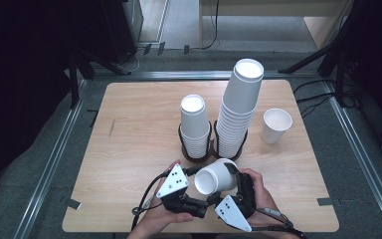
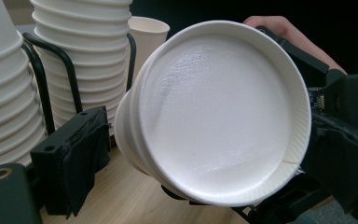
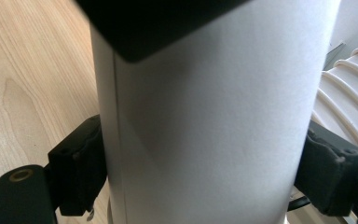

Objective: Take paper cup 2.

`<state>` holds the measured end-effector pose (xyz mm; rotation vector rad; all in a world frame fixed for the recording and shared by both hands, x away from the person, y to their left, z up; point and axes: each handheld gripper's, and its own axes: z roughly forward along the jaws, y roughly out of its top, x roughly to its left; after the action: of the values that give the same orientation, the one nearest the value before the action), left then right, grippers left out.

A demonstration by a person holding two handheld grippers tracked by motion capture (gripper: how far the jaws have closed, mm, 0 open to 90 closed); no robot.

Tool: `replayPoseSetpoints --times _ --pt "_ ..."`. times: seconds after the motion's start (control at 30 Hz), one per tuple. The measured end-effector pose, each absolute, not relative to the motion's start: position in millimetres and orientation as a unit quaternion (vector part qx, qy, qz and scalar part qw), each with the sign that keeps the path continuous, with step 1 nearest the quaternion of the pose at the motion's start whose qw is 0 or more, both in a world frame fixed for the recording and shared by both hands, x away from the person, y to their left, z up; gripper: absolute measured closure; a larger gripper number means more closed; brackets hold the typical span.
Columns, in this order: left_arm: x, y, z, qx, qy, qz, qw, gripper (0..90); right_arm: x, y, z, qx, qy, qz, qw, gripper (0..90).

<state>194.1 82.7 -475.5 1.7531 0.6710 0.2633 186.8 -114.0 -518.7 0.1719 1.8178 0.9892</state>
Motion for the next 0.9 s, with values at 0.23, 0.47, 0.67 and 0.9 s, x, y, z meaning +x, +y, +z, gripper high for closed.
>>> replayPoseSetpoints --times 0.23,0.47,0.67,0.9 --pt "195.1 83.1 -475.3 0.752 0.294 0.107 0.581 6.1 186.2 -114.2 -519.5 0.068 0.757 0.412 0.503 14.3" --pt "195.9 85.8 -474.1 0.747 0.297 0.099 0.586 12.0 185.8 -114.2 -520.0 0.063 0.759 0.413 0.499 14.3" --pt "196.9 86.1 -474.4 0.748 0.298 0.097 0.584 13.2 185.6 -114.0 -520.2 0.058 0.759 0.412 0.501 14.3" --pt "196.8 86.8 -473.4 0.748 0.302 0.1 0.583 16.2 185.7 -114.5 -520.8 0.059 0.759 0.409 0.503 14.3"
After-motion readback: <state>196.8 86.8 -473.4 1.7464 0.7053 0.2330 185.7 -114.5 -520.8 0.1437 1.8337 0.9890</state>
